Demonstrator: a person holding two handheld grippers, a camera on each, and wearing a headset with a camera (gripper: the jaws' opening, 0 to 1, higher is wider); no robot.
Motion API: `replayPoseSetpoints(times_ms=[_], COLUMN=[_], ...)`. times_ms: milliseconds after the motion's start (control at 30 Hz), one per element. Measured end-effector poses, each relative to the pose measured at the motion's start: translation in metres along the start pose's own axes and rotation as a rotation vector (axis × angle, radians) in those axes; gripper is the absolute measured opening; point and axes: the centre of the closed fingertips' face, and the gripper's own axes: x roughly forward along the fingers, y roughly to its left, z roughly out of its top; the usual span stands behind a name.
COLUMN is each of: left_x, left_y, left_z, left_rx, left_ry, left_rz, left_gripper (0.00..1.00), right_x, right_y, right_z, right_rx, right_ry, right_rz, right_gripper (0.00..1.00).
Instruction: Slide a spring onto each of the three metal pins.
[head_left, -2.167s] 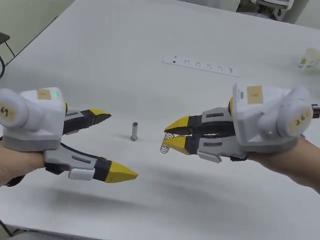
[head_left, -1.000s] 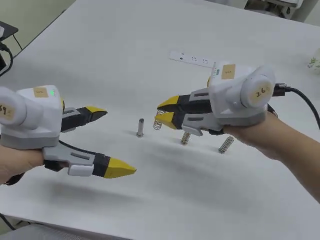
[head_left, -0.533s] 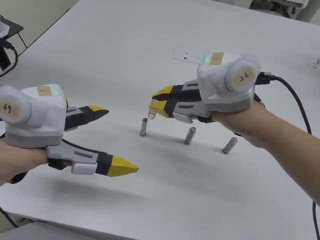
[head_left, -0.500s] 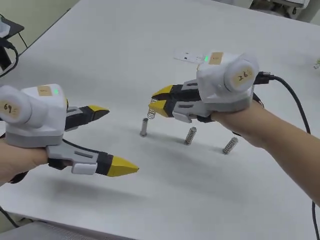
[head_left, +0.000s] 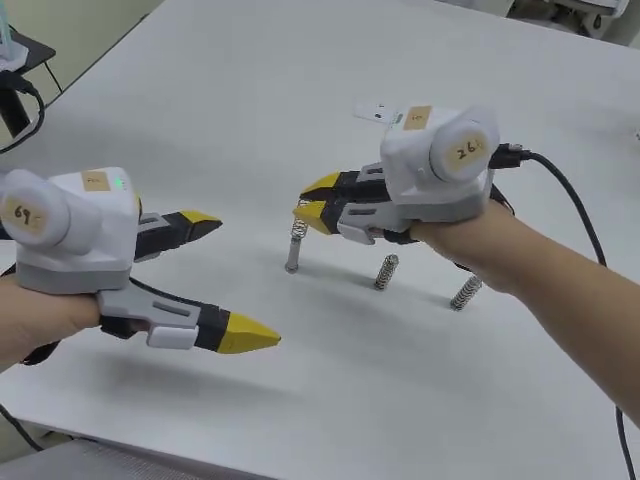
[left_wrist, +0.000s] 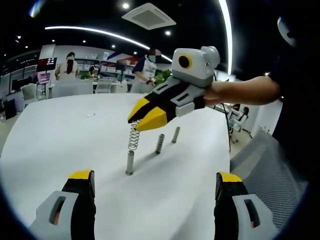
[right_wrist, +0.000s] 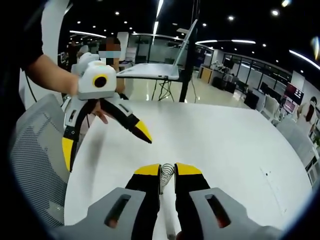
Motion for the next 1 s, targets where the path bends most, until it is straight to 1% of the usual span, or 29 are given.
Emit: replayPoseSetpoints(times_ms=[300,500,533,800,867,1000], left_x=[-0.001,-0.002,-0.002,-0.001,-0.001,-0.001], left_y=[0.001,0.001,0.002,0.003,0.003,0.002], left_z=[-0.001,-0.001,-0.001,0.0,0.0,-0.001], left_rx=[-0.002,-0.003,0.0,-0.004,-0.001,-0.002], left_ry=[0.0,0.0,-0.001,-0.002,-0.001,0.002], left_rz=[0.0,-0.002,0.001,0.0,0.0,-0.002], left_gripper=[0.98,0.98,0.98,0.98,0.98,0.98], right_x=[0.002,0.005,0.005,0.009,0.011,0.014], right_y=[0.0,-0.002,-0.001,0.0,0.0,0.0], right_z=[-0.004,-0.007,-0.006,-0.011,-0.013,-0.017], right_rx=[0.021,0.014,0.025,0.018,0.004,0.009], right_ry=[0.007,0.014,0.012,0.024,0.035,0.042], right_rz=[0.003,0.002,0.007,0.01,0.011,0.011], right_gripper=[0.07,0.07,0.07,0.08,0.08,0.08])
